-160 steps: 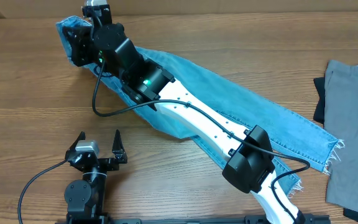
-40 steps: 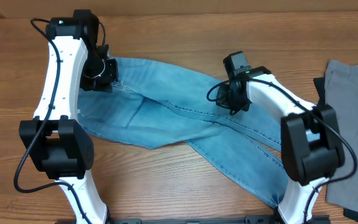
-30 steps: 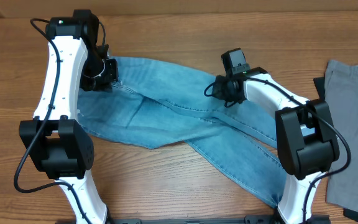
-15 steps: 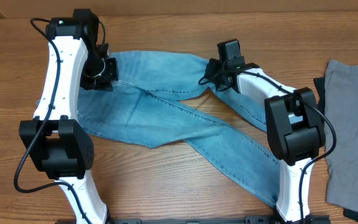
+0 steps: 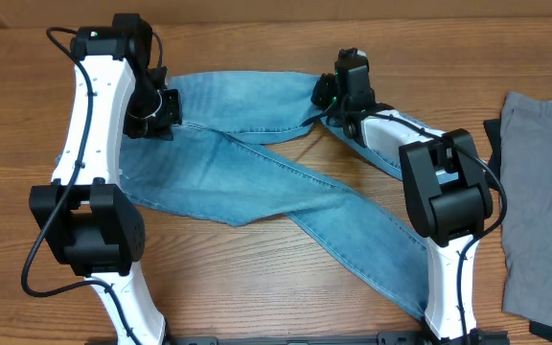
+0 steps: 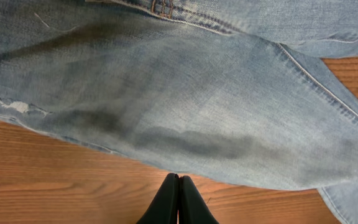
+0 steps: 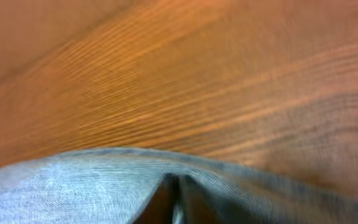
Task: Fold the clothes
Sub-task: 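Pin the waist with the left gripper and pull the leg rightward, then move the right gripper to the lower leg hem and grasp it, then pull the lower leg rightward with the right gripper to straighten it, then move the left gripper to the jeans waistband at the left end, then grasp the waistband with the left gripper and pull it leftward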
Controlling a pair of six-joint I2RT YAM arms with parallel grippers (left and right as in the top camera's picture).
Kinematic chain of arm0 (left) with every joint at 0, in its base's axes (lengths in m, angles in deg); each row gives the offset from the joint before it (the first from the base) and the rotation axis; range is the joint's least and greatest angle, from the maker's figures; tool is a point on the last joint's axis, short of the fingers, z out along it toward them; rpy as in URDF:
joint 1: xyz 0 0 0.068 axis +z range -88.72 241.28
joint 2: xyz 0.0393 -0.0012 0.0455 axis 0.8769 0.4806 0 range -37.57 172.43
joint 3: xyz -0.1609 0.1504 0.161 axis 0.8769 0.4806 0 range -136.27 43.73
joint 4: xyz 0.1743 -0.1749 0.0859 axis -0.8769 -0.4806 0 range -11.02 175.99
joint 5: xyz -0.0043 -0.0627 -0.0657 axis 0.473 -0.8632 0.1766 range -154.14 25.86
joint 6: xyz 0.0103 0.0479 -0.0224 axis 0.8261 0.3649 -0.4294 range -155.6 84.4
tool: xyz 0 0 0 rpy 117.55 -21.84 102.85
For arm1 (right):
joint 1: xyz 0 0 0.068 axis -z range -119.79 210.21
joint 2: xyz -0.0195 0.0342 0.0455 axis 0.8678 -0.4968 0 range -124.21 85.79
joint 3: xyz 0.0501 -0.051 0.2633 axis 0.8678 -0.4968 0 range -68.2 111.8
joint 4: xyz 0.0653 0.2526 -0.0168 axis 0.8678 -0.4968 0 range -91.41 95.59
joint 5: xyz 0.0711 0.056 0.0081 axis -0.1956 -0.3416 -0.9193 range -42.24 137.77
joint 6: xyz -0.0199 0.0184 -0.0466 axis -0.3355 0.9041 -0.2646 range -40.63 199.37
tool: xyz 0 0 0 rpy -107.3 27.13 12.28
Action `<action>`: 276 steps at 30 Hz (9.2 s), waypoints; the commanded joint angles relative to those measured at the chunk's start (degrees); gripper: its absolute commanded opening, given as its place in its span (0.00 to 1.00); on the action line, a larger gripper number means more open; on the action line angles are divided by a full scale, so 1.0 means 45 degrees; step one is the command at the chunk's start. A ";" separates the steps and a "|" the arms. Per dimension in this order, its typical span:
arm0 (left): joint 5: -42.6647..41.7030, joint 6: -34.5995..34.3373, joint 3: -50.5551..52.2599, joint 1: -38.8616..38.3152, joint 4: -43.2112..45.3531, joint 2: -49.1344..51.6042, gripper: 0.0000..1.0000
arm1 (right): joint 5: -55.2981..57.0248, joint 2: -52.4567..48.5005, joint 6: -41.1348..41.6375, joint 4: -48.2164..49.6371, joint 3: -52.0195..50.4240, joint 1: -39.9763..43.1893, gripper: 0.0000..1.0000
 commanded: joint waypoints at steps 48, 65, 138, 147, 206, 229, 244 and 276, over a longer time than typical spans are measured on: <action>0.1025 -0.0175 -0.0126 -0.0097 0.0117 0.0049 1.00 | -0.1831 1.0749 0.1608 -1.6636 -0.7912 0.0758 0.04; 0.1025 -0.0175 -0.0126 -0.0092 0.0121 0.0049 1.00 | -0.1185 0.9452 0.3094 -1.3129 -0.9855 0.0758 0.04; 0.1025 -0.0175 -0.0126 -0.0097 0.0117 0.0049 1.00 | -0.4707 0.7125 -0.2259 -1.6048 -0.1758 0.2880 0.04; 0.1025 -0.0175 -0.0126 -0.0097 0.0121 0.0049 1.00 | -0.4342 0.7125 -0.1909 -1.5824 -0.1768 0.0233 0.04; 0.1345 0.2263 -0.0126 0.4551 0.1870 0.0656 0.83 | 0.0340 0.7121 0.1127 -1.1900 -0.8121 0.3721 0.04; -0.1146 0.4119 -0.0534 0.5945 0.2098 0.3206 0.04 | 0.0345 0.7121 0.1127 -1.1827 -0.8121 0.3721 0.04; -0.2152 0.6164 -0.3288 0.6003 0.2035 0.3327 0.60 | 0.0335 0.7121 0.1132 -1.1754 -0.8121 0.3721 0.08; -0.1506 0.5872 0.0957 0.6008 0.5469 0.3332 0.04 | 0.0340 0.7121 0.1127 -1.1696 -0.8121 0.3716 0.11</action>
